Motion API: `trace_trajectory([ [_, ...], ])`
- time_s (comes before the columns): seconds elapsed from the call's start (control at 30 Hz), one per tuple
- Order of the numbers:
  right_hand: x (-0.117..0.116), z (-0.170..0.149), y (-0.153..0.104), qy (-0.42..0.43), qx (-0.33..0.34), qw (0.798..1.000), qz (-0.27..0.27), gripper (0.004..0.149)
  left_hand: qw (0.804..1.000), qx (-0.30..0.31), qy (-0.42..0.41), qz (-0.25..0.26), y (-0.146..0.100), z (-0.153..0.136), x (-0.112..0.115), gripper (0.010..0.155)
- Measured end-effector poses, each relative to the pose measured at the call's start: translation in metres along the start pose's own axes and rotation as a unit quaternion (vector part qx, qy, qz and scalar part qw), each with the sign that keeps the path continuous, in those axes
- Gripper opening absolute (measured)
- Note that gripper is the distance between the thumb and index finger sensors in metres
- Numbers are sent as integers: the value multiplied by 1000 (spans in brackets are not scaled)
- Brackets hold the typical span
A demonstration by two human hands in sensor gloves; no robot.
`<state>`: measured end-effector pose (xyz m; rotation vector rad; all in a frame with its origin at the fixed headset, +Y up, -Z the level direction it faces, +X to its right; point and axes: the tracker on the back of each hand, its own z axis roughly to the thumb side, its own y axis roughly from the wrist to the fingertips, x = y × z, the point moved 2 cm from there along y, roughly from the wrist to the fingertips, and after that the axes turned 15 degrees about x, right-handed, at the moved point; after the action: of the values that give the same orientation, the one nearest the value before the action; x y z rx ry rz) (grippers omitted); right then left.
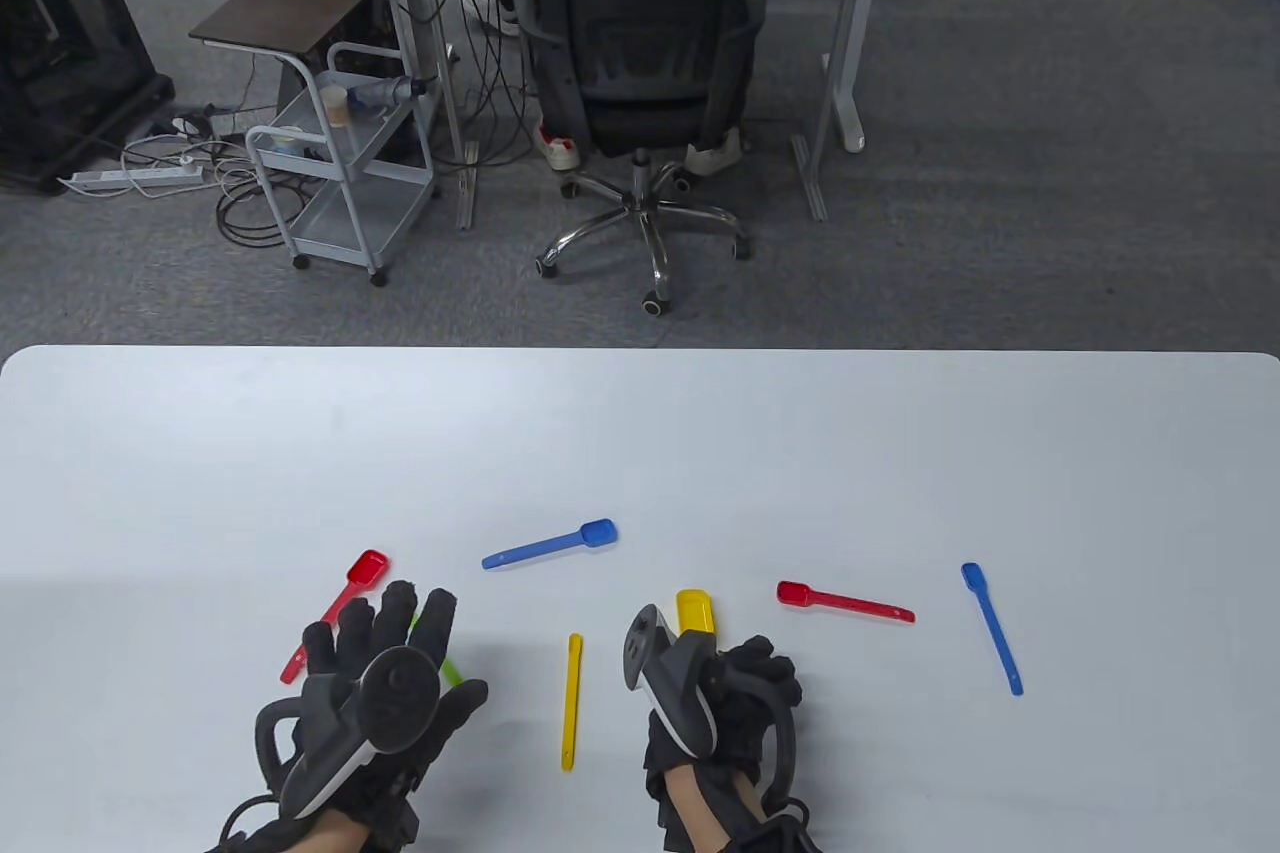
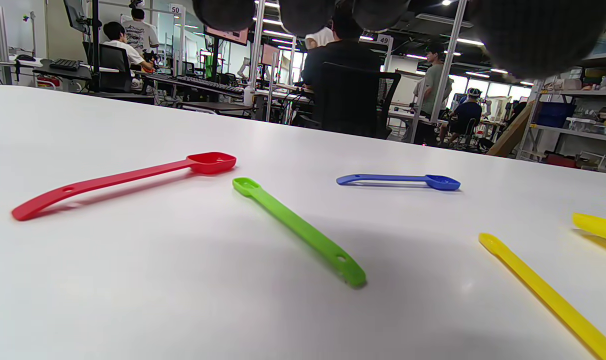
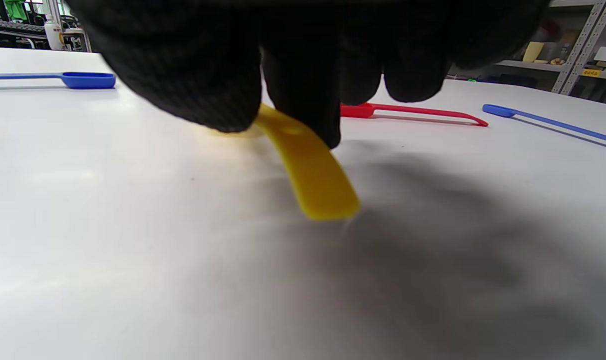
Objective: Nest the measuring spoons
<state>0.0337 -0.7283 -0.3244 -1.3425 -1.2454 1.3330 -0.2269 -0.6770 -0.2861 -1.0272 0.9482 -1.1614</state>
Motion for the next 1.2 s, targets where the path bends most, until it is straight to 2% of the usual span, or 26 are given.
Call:
trace_trajectory([
  [0.57, -18, 27, 1, -14, 19, 1000, 6, 45, 1000, -3, 0, -4, 1, 0, 3, 87],
  [0.7, -20, 29, 2, -10, 26, 1000, 6, 50, 1000, -4, 0, -4, 1, 0, 3, 87],
  [0.97, -7, 25, -2, -4, 41, 999, -11, 65, 1000, -5, 1, -4, 1, -1, 3, 87],
  [1.2, 12, 10, -5, -1, 52, 998, -42, 69, 1000, -6, 2, -3, 2, -1, 4, 87],
])
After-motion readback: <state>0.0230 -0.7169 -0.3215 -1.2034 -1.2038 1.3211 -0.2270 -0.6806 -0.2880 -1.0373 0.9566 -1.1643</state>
